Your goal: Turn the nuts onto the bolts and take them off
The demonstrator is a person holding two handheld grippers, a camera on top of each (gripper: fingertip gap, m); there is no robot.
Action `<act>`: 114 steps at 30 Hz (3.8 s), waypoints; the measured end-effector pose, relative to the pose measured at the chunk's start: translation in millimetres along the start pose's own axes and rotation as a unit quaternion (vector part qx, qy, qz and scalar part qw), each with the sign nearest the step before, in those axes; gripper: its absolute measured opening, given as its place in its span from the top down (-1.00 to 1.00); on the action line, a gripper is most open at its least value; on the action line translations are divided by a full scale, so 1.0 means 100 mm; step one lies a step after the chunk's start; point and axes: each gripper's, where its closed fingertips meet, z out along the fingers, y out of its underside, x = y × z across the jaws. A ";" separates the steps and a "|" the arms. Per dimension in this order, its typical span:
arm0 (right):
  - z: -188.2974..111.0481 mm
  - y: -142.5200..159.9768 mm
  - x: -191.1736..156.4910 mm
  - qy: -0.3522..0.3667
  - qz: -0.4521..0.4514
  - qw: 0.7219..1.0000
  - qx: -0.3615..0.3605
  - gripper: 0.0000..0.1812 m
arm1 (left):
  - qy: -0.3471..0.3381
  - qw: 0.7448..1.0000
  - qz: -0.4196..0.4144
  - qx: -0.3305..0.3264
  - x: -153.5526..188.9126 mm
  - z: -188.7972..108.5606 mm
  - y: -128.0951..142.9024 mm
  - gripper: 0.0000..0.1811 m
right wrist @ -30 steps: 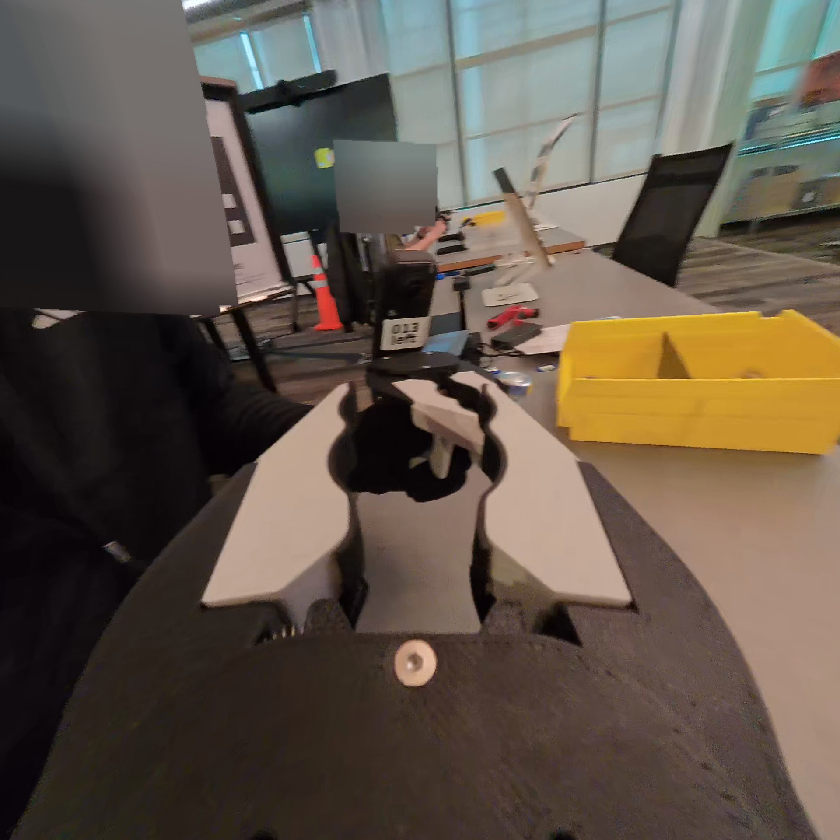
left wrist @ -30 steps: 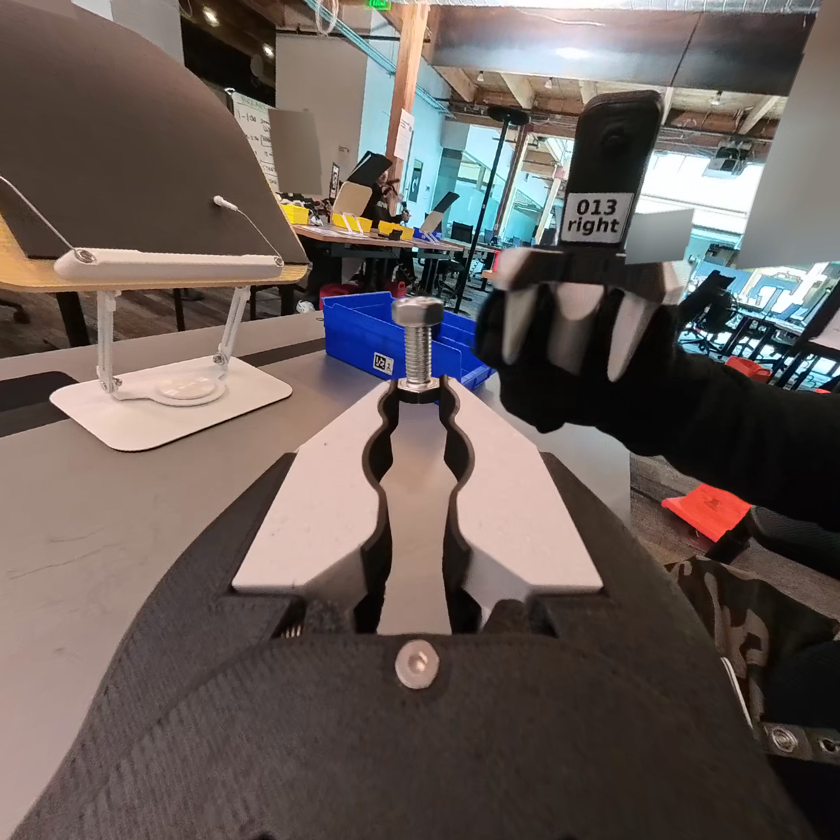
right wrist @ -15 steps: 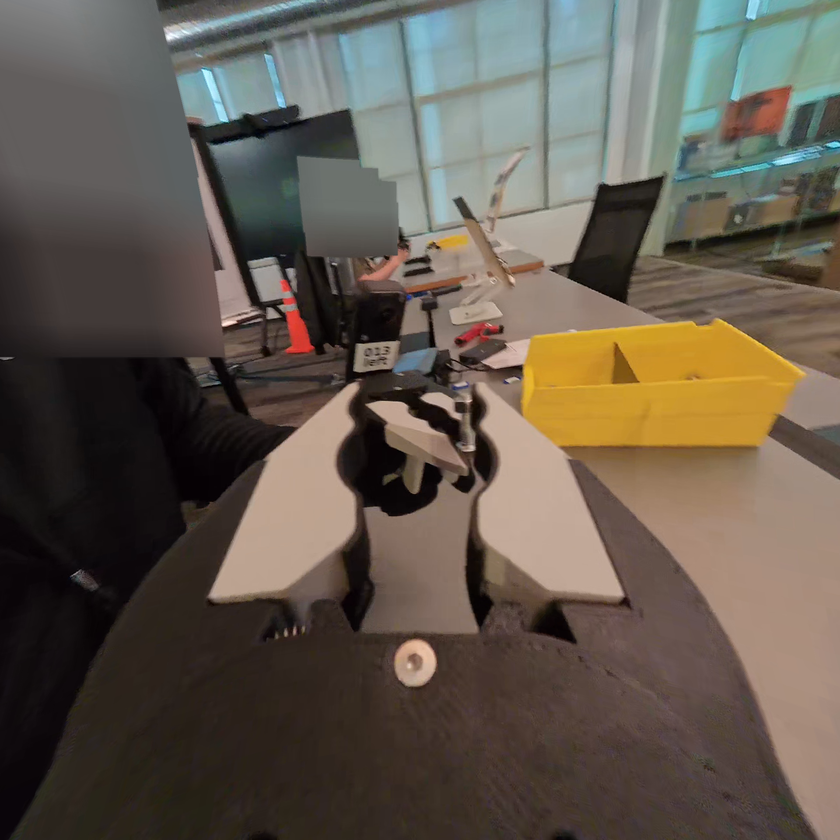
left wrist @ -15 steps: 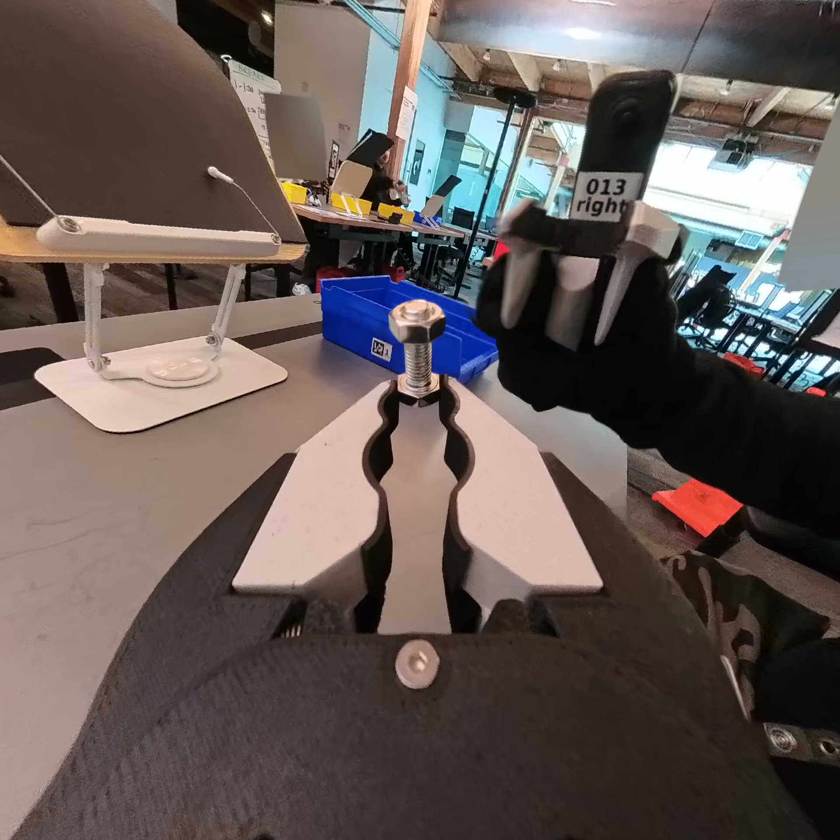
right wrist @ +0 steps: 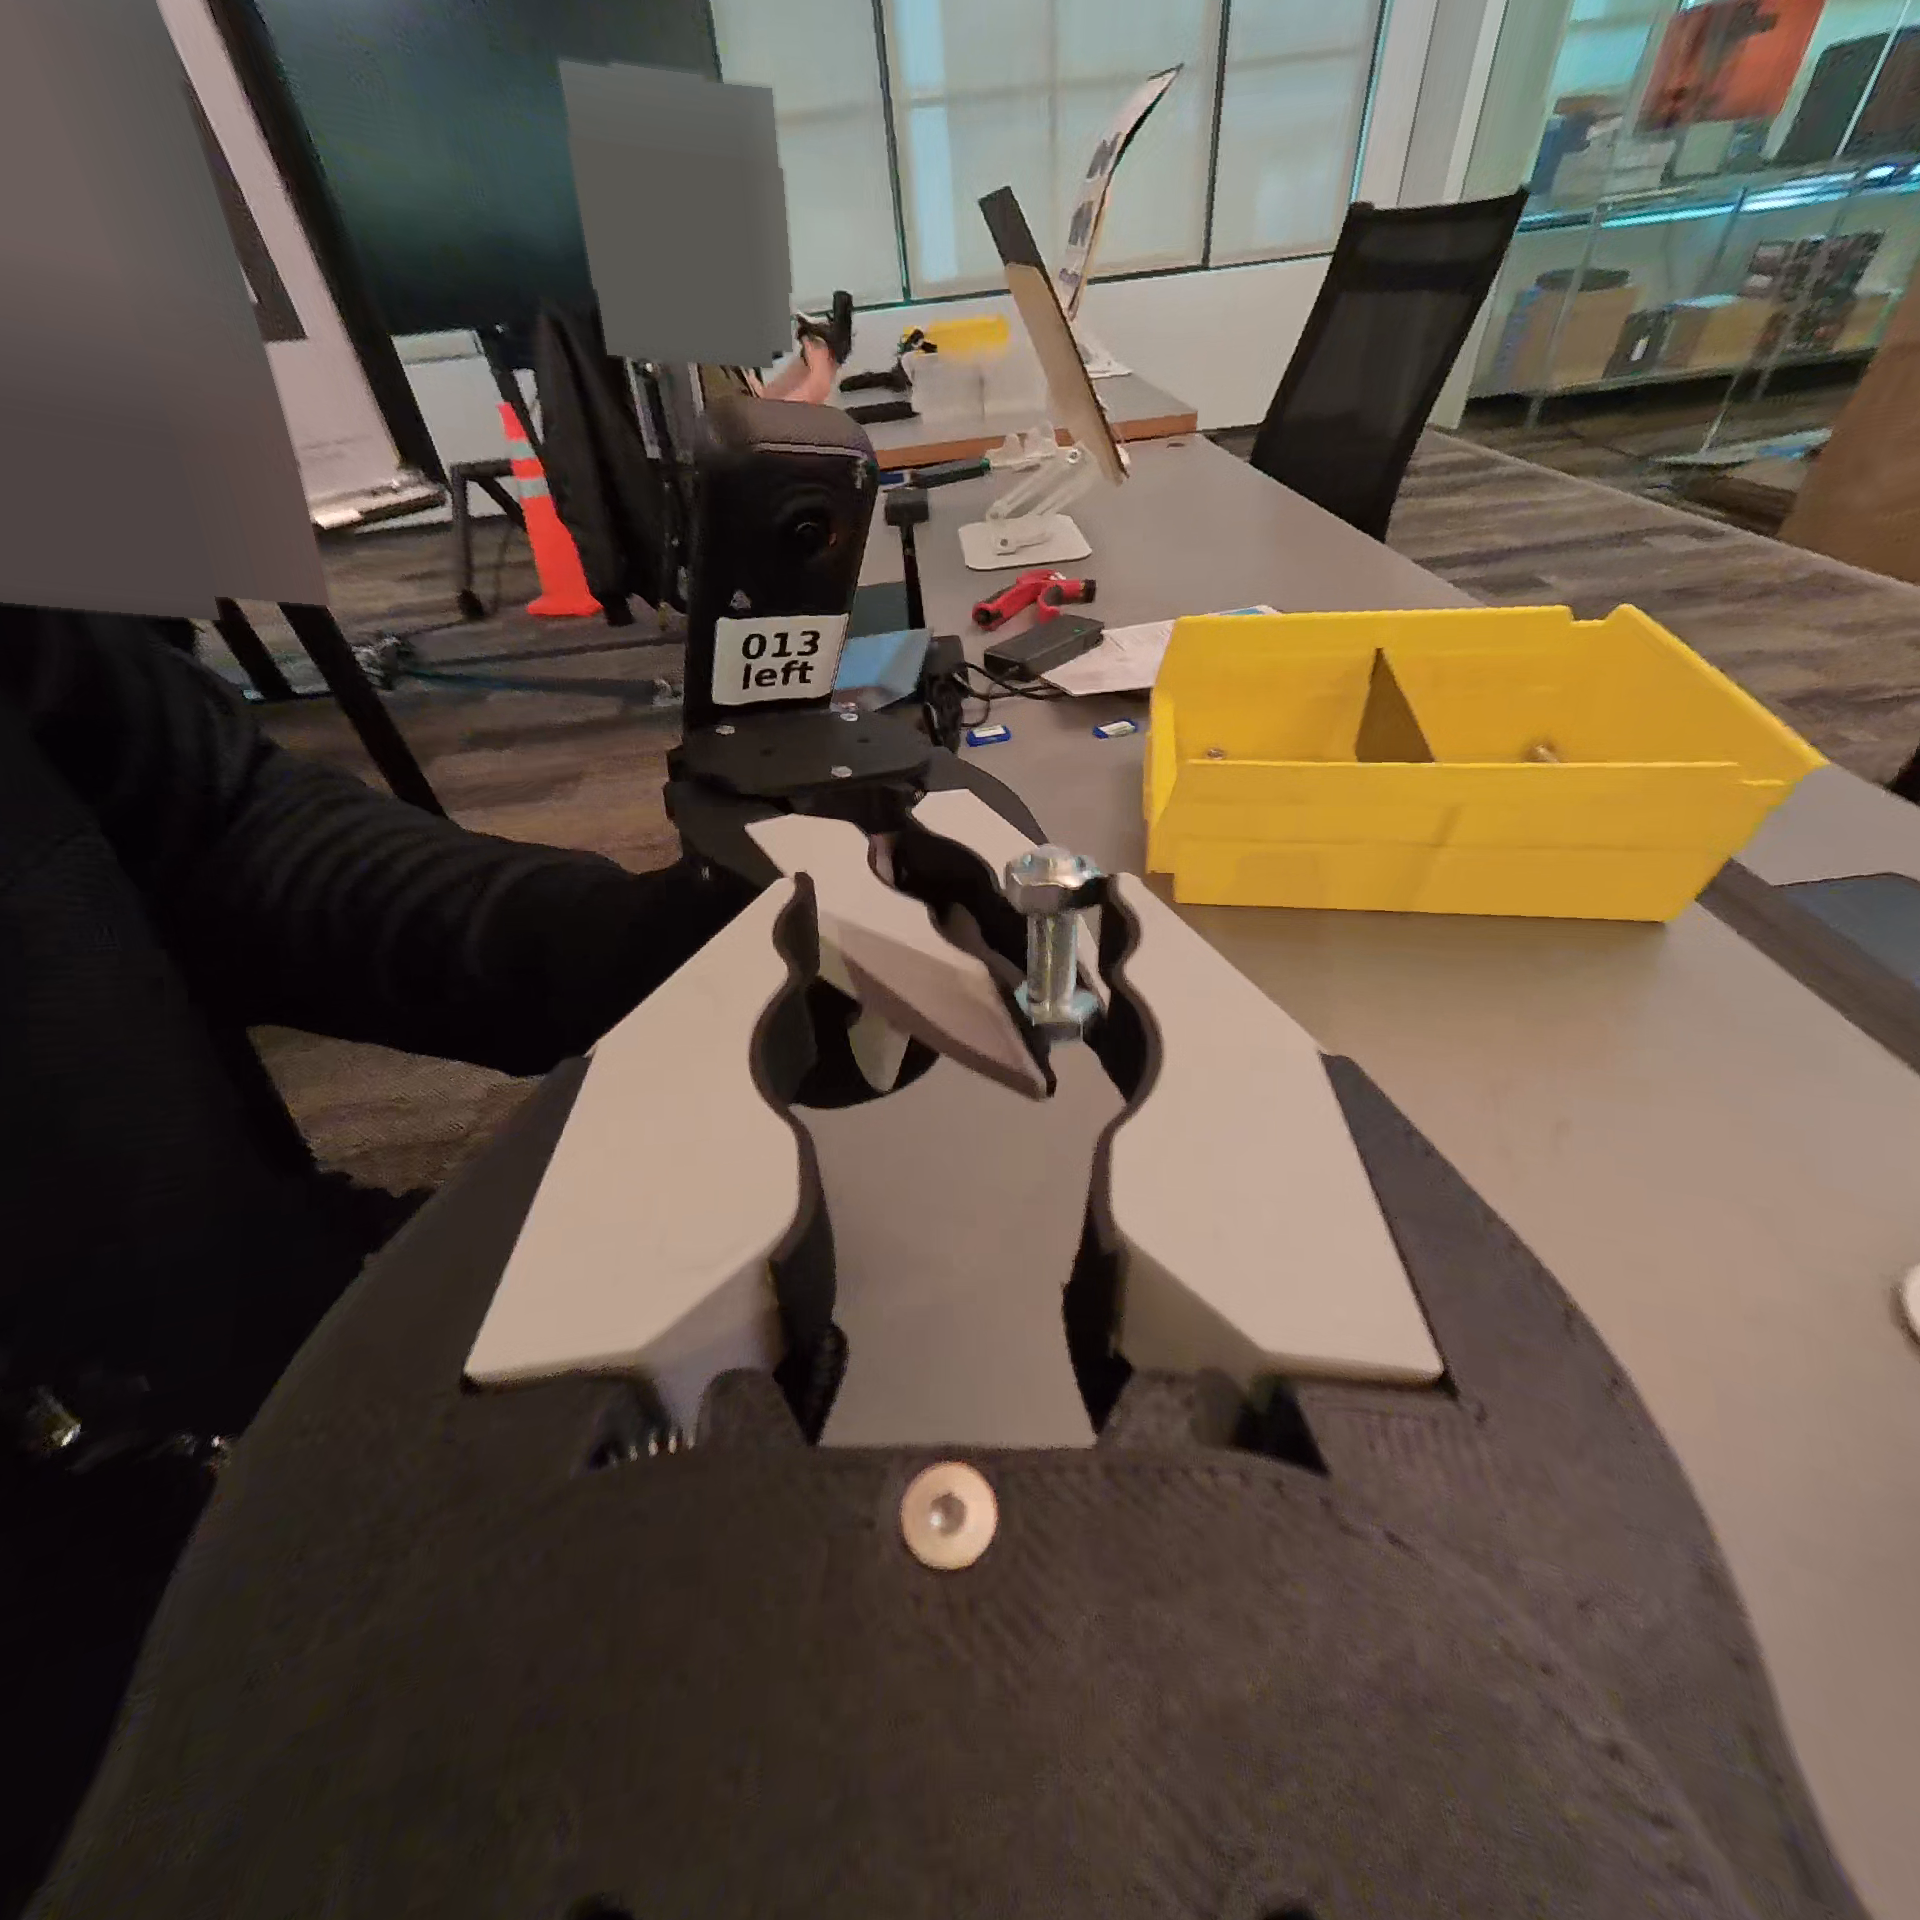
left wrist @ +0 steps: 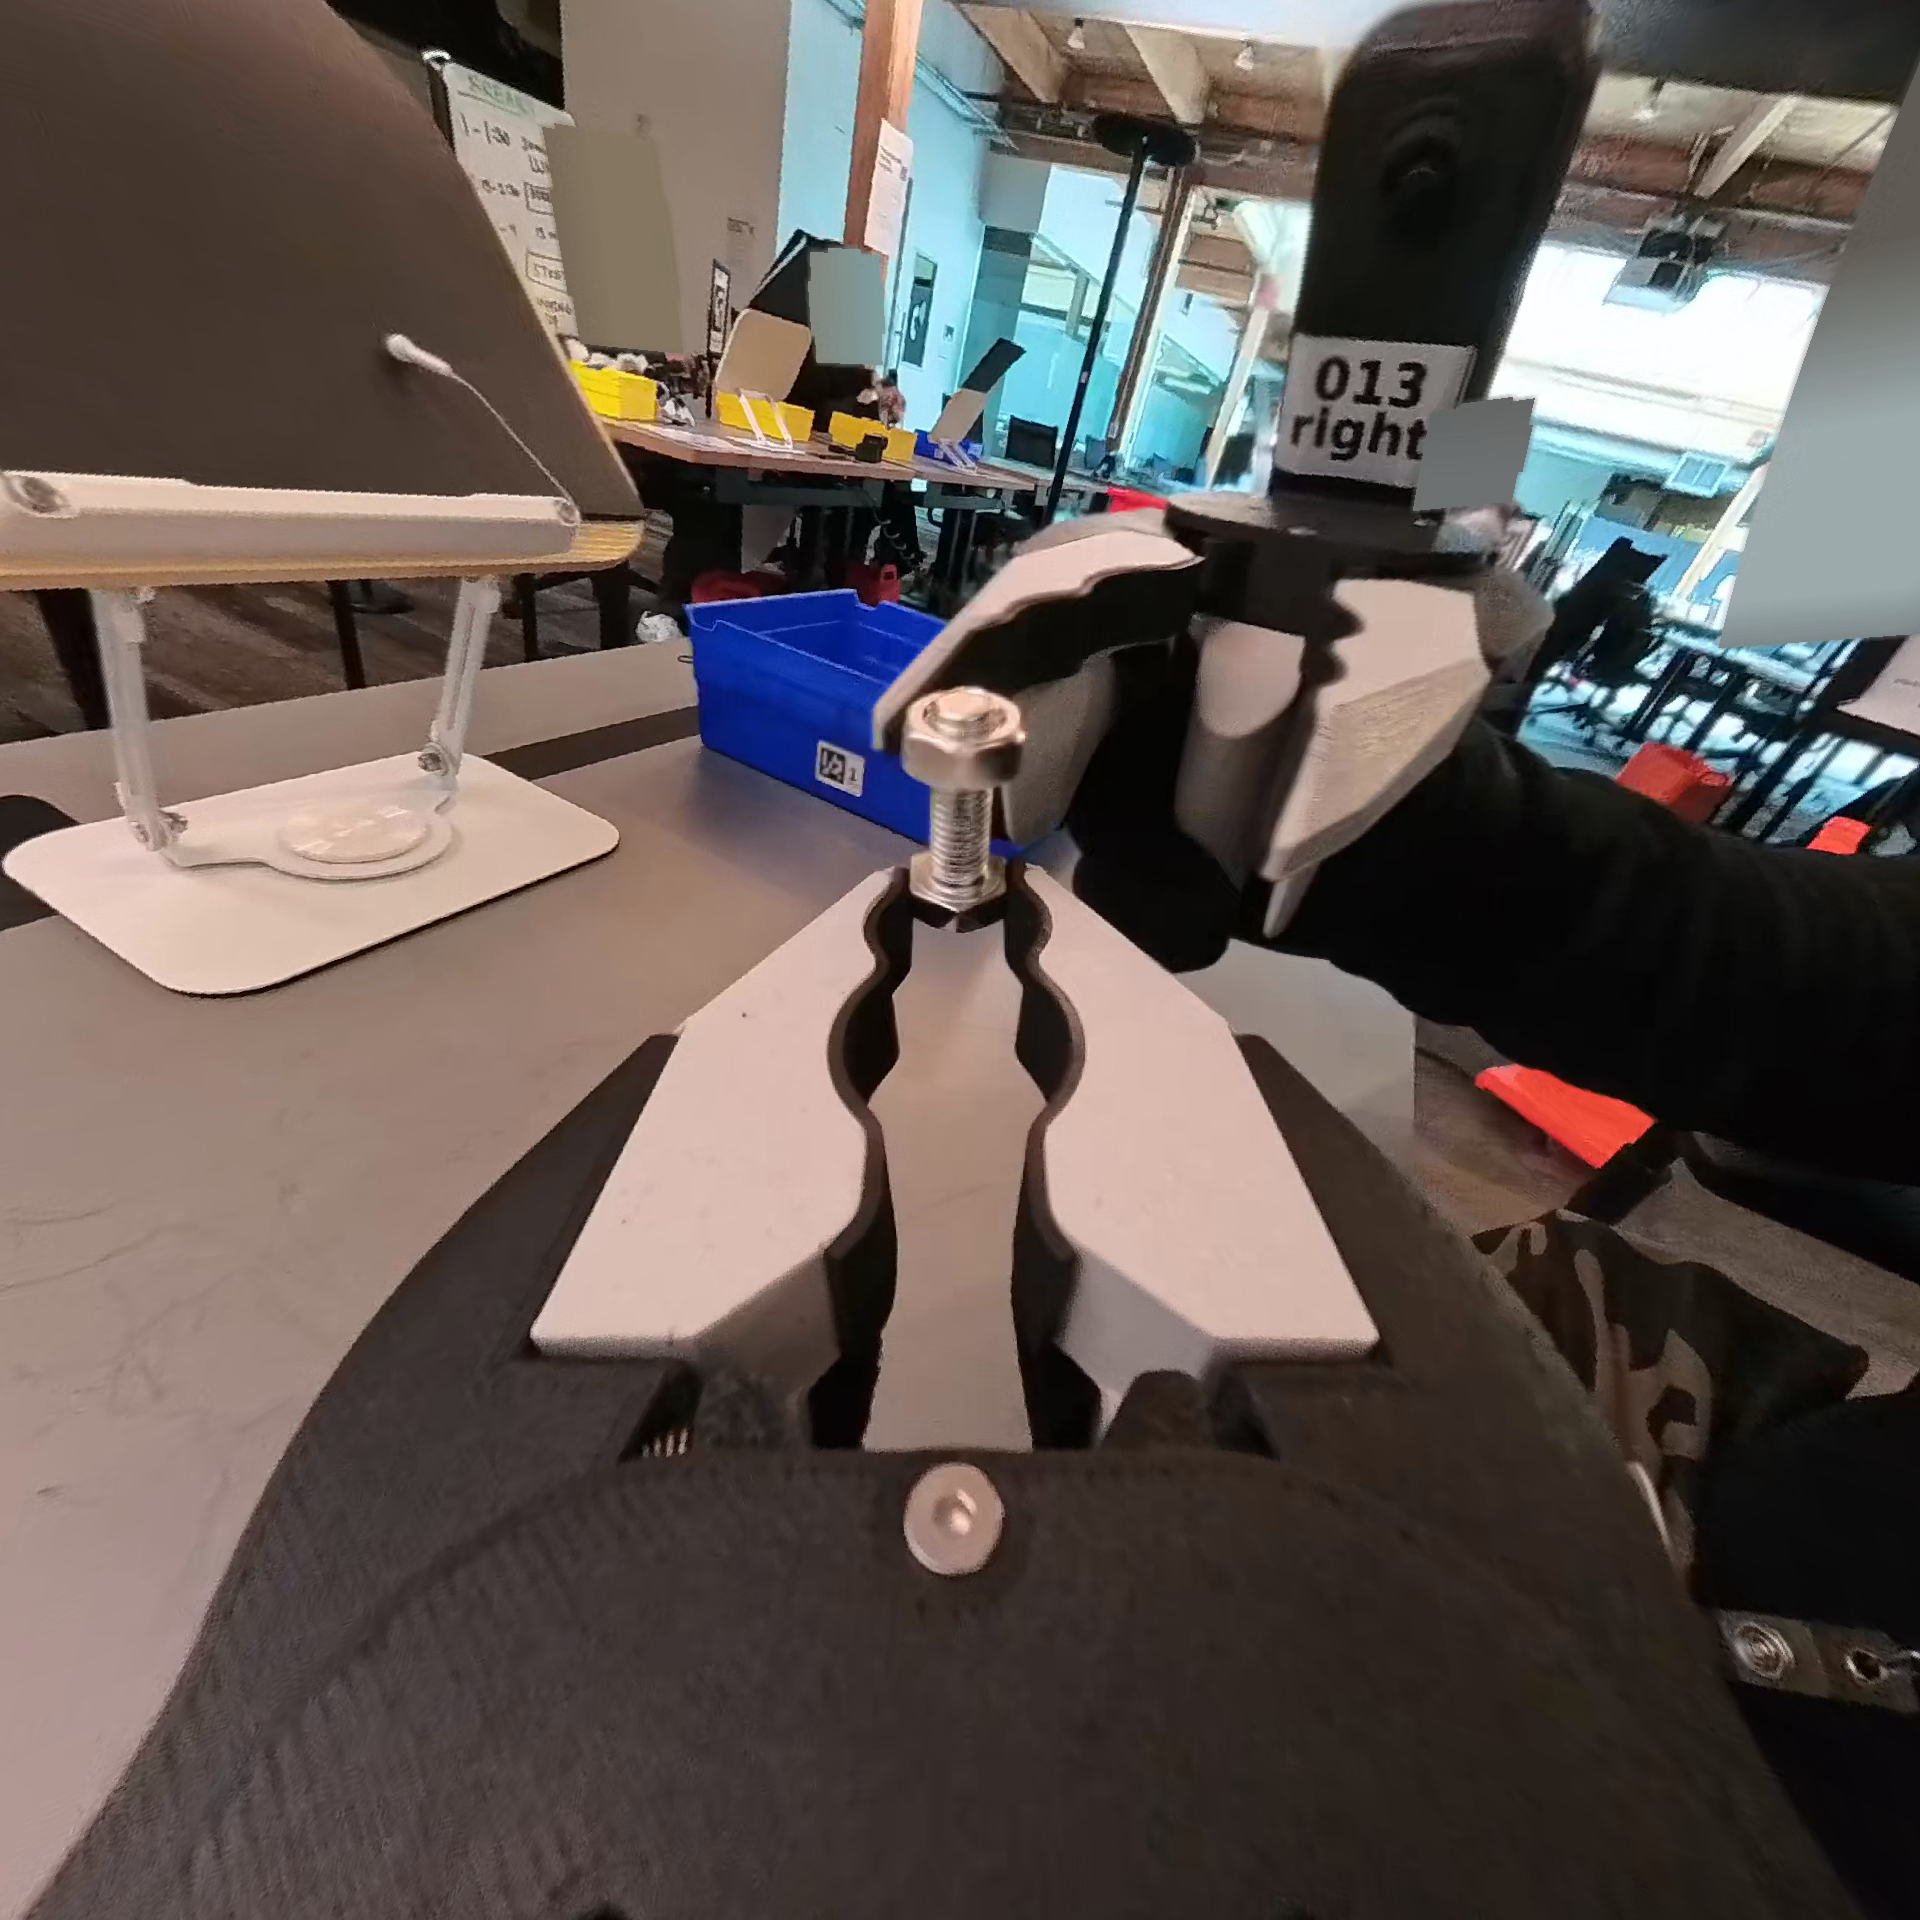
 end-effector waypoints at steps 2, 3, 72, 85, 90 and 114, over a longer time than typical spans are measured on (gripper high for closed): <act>-0.18 -0.08 -0.15 -0.037 -0.018 0.999 0.022 1.00 | -0.007 1.000 -0.012 0.002 -0.05 -0.03 0.00 0.82; -0.29 -0.18 -0.20 -0.055 -0.011 0.997 0.051 1.00 | -0.009 1.000 -0.017 0.004 -0.08 -0.04 -0.01 0.83; -2.41 0.84 1.31 0.398 0.028 0.892 -0.212 0.83 | -0.342 0.859 0.172 -0.340 -3.62 -1.53 -0.62 0.77; -1.90 1.17 1.17 0.348 0.059 0.914 -0.198 0.84 | -0.223 0.758 0.166 -0.590 -4.88 -1.37 0.46 0.14; -1.89 1.28 1.21 0.335 0.081 0.920 -0.188 0.84 | -0.202 0.730 0.147 -0.636 -4.96 -1.36 0.70 -0.14; -1.94 1.48 1.20 0.301 0.129 0.932 -0.154 0.85 | -0.174 0.747 0.022 -0.641 -4.97 -1.20 0.98 -0.49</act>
